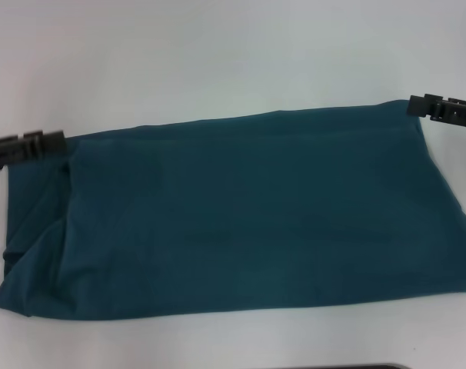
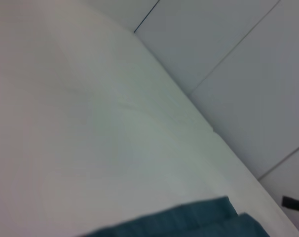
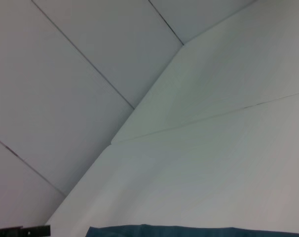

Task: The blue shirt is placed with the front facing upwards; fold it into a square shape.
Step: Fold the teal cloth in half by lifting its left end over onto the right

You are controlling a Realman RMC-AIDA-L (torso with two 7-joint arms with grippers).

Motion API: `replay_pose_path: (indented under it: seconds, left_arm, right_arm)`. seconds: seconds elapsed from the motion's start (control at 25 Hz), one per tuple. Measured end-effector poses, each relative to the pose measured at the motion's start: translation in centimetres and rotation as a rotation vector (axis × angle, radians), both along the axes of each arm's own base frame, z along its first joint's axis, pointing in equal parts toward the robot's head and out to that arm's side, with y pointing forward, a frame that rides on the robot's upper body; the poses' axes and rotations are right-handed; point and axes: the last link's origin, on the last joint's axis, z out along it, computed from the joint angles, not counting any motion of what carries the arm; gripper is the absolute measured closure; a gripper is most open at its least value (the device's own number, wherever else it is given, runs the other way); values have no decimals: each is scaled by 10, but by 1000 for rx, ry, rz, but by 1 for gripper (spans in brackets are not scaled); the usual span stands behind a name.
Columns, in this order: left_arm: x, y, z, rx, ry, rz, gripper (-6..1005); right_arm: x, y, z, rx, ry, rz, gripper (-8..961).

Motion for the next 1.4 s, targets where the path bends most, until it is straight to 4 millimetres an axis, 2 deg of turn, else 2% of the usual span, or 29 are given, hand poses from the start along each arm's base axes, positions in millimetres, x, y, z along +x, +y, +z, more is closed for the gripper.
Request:
replay_pose_path:
  seconds: [0.2, 0.4, 0.64, 1.4]
  left_arm:
    - [-12, -16, 4, -43, 21, 40, 173]
    - [-24, -22, 10, -36, 61, 80, 173]
    - [-35, -20, 10, -63, 123, 141, 173]
    - [-46, -8, 6, -109, 234, 252, 173]
  right_arm:
    - [-5, 5, -2, -18, 9, -5, 39]
    - [-6, 7, -2, -17, 8, -8, 38]
    - [-6, 9, 0, -19, 10, -16, 38]
    - [-4, 10, 6, -10, 17, -36, 39]
